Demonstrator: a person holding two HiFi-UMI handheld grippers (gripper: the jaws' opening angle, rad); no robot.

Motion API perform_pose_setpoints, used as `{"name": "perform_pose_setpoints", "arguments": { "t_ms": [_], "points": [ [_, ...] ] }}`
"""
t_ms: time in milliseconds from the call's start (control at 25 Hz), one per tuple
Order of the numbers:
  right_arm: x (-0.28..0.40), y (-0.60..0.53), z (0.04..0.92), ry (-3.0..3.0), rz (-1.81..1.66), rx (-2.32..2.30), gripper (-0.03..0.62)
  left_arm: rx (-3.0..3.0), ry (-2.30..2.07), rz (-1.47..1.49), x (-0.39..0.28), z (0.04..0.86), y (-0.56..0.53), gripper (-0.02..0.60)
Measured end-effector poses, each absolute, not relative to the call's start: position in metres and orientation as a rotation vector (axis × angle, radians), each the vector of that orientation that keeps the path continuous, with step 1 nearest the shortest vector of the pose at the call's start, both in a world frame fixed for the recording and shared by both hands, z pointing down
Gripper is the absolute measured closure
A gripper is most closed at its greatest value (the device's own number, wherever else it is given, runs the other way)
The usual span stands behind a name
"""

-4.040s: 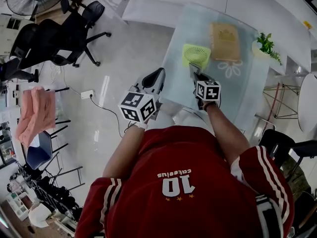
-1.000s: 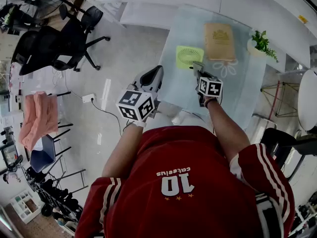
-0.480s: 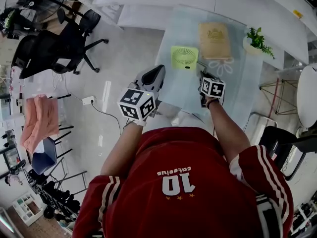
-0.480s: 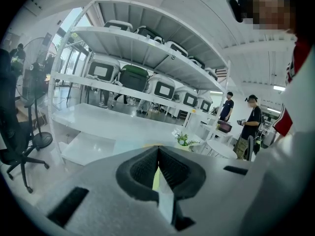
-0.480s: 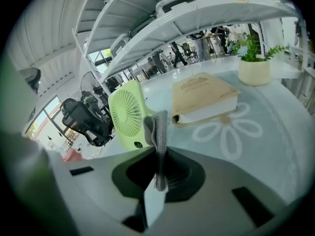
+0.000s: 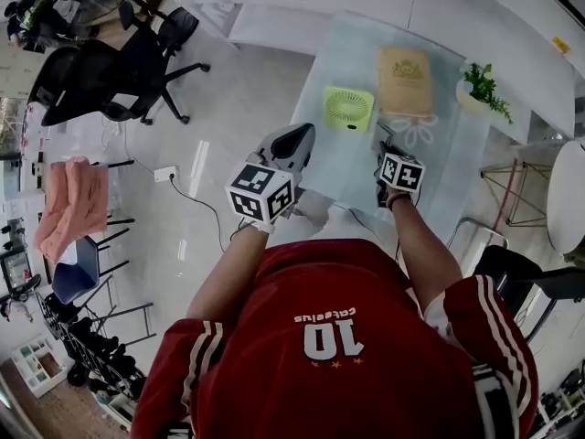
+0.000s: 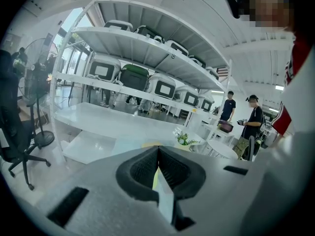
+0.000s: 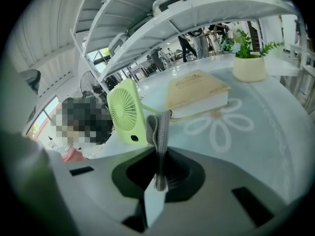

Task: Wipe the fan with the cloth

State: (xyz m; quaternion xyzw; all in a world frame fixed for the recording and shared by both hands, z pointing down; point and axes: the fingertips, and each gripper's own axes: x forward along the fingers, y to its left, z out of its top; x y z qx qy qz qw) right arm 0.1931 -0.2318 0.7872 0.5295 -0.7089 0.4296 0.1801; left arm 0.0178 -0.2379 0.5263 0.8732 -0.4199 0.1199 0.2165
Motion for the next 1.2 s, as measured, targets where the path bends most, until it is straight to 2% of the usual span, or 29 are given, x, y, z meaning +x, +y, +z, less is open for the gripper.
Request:
{"name": "perform_pose_setpoints", "arguments": {
  "t_ms": [640,1200],
  "points": [
    [0.171,-0.194,0.753,-2.012,1.145,1.532,0.568,2.402,-1.246,0.206,-0.050,0.502,-0.188,0.577],
    [0.119,-0.042,0.657,-2.115,0.966,1.605,0.568,2.355,-1.277,0.084,-0.174,0.477,-0.033,0.577]
  ]
}}
